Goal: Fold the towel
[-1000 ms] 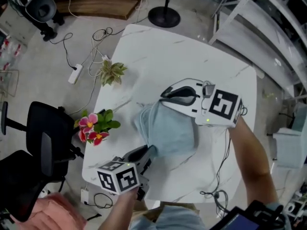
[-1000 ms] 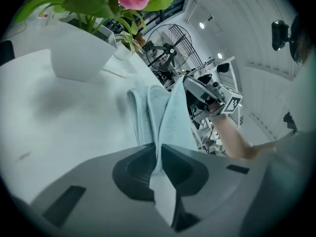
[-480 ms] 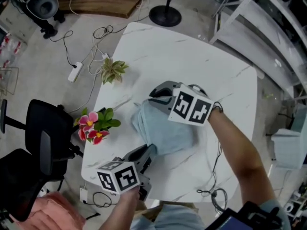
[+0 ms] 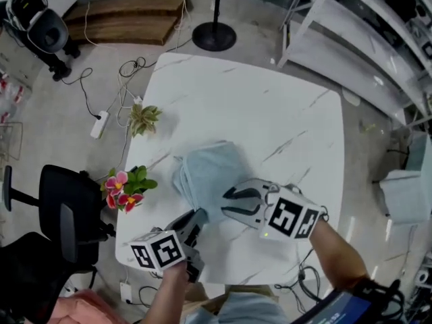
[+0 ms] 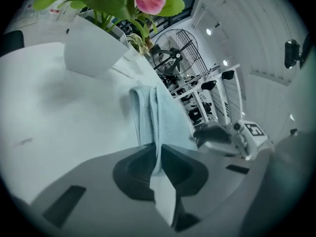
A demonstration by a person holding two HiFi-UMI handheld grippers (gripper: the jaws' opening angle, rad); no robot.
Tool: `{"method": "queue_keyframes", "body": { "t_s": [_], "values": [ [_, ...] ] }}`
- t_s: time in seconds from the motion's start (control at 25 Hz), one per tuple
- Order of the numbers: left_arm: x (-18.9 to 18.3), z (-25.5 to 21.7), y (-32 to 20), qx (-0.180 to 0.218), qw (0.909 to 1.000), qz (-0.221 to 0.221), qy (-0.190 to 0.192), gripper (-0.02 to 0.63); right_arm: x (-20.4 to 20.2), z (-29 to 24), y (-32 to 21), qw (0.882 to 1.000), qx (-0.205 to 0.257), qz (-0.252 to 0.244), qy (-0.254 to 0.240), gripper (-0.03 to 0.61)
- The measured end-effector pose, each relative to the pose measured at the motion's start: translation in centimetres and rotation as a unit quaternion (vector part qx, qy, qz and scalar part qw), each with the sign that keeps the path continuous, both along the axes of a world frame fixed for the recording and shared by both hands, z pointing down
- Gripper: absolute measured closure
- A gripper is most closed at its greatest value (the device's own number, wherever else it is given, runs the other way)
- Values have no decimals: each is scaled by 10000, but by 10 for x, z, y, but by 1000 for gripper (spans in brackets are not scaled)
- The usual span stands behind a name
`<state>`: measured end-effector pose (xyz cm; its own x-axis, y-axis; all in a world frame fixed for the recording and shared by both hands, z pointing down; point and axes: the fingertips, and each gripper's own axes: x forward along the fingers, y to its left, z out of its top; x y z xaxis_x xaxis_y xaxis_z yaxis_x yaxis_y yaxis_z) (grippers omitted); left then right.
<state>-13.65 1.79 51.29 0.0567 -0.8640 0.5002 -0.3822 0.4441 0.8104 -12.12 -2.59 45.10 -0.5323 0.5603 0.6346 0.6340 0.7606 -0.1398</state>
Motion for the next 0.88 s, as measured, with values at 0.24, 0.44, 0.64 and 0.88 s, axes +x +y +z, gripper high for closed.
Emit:
{"method": "queue_keyframes", "body": {
  "t_s": [0.24,0.44,0.64,0.88],
  "values": [
    [2,-7,6,0,9997,228,-117,567,13,42,11,9987,451,186,146,477],
    [12,-31,43,-12,9983,506,-295,492,21,-16,14,9957,-323,804,-331,434],
    [5,-93,70,714,9929,355,-877,528,52,-62,-5,9687,-792,2217,-783,436],
    [-27,-221,69,1478,9306,321,-3332,572,74,-150,-38,8924,-763,3951,-2041,473]
  ]
}}
